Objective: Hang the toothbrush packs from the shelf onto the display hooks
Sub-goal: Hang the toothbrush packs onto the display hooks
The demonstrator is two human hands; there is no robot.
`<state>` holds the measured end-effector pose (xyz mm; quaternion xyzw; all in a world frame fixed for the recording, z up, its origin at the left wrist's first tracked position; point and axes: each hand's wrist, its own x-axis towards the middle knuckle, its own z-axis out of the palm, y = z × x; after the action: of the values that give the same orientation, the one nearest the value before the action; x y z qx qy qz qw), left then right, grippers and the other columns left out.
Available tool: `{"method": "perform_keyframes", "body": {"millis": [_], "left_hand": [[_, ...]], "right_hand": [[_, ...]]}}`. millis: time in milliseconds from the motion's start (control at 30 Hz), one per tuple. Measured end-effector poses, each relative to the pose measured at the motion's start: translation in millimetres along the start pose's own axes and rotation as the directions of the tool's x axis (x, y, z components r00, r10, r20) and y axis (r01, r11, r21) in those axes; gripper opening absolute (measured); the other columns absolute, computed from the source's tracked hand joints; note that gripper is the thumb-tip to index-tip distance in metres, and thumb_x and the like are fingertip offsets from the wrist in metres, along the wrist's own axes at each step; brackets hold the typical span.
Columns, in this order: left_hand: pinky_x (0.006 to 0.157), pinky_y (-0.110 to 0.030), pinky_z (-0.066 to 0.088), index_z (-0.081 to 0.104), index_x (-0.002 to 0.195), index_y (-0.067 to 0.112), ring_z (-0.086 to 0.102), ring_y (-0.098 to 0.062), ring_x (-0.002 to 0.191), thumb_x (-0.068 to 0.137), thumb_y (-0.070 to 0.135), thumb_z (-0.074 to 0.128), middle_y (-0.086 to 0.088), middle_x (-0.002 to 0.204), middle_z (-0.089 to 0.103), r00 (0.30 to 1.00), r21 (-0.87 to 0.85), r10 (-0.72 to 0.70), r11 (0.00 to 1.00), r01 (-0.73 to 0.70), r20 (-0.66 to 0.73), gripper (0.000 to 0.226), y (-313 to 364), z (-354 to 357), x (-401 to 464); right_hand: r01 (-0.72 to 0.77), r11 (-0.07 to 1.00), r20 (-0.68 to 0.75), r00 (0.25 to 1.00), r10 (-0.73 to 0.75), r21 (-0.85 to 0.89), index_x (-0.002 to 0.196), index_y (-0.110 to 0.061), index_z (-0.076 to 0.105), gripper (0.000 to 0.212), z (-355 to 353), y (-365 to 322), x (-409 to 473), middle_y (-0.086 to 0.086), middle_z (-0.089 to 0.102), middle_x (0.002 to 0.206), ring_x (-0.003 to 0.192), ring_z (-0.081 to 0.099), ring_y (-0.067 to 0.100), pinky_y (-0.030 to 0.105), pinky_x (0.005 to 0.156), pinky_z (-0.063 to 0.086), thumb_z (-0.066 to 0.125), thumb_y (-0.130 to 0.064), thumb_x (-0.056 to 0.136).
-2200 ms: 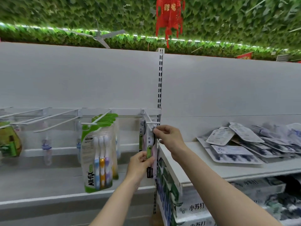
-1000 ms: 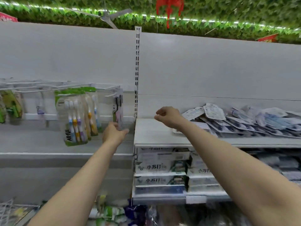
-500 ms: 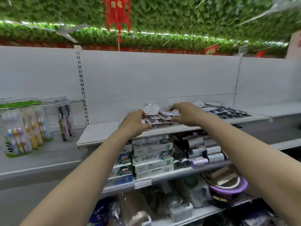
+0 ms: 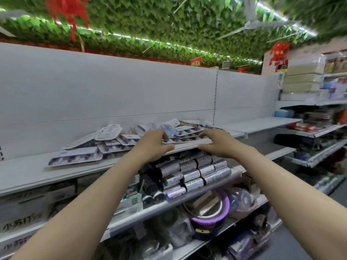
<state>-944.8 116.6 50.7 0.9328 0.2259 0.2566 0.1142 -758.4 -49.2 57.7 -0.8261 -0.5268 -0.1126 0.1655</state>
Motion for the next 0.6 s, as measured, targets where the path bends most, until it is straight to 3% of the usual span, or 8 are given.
{"method": "perform_keyframes", "body": {"millis": [167, 300, 433, 600], "left_hand": [[0.089, -0.031, 0.043, 0.062, 0.111, 0.015, 0.058, -0.022, 0.111, 0.090, 0.047, 0.064, -0.003, 0.118, 0.064, 1.000, -0.039, -0.003, 0.999, 0.002, -0.018, 0.039, 5.9, 54.5, 72.1], [0.092, -0.034, 0.044, 0.061, 0.121, 0.014, 0.057, -0.022, 0.114, 0.091, 0.051, 0.061, -0.003, 0.124, 0.063, 0.999, -0.077, -0.003, 0.997, 0.000, -0.046, 0.048, 7.4, 103.0, 151.0], [0.096, -0.038, 0.045, 0.061, 0.104, 0.029, 0.055, -0.024, 0.118, 0.090, 0.054, 0.060, -0.001, 0.122, 0.064, 0.996, -0.140, -0.015, 0.990, 0.003, -0.085, 0.029, 14.7, 137.9, 236.8], [0.096, -0.041, 0.045, 0.065, 0.114, 0.022, 0.054, -0.025, 0.117, 0.090, 0.059, 0.056, -0.004, 0.120, 0.064, 0.995, -0.156, -0.053, 0.987, 0.039, -0.084, 0.044, 11.0, 177.3, 306.6]], "right_hand": [[-0.067, 0.994, -0.012, 0.998, 0.068, 0.090, 0.137, -0.019, 0.057, 0.050, 25.8, 71.3, 39.6, 0.001, 0.057, 0.140, 0.127, 0.053, 0.021, 0.035, 0.102, 0.045, 0.063, -0.044, 0.095], [-0.122, 0.986, -0.012, 0.992, 0.125, 0.117, 0.134, -0.022, 0.059, 0.046, 47.5, 133.2, 90.6, -0.001, 0.060, 0.136, 0.124, 0.055, 0.019, 0.034, 0.098, 0.045, 0.062, -0.046, 0.095], [-0.153, 0.976, -0.025, 0.987, 0.159, 0.153, 0.128, -0.016, 0.064, 0.042, 45.9, 191.9, 154.3, 0.001, 0.066, 0.128, 0.117, 0.060, 0.019, 0.032, 0.094, 0.046, 0.059, -0.043, 0.097], [-0.171, 0.944, -0.094, 0.974, 0.205, 0.284, 0.121, -0.020, 0.067, 0.034, 51.8, 243.7, 217.6, -0.003, 0.070, 0.116, 0.103, 0.062, 0.012, 0.032, 0.089, 0.048, 0.062, -0.043, 0.096]]}}
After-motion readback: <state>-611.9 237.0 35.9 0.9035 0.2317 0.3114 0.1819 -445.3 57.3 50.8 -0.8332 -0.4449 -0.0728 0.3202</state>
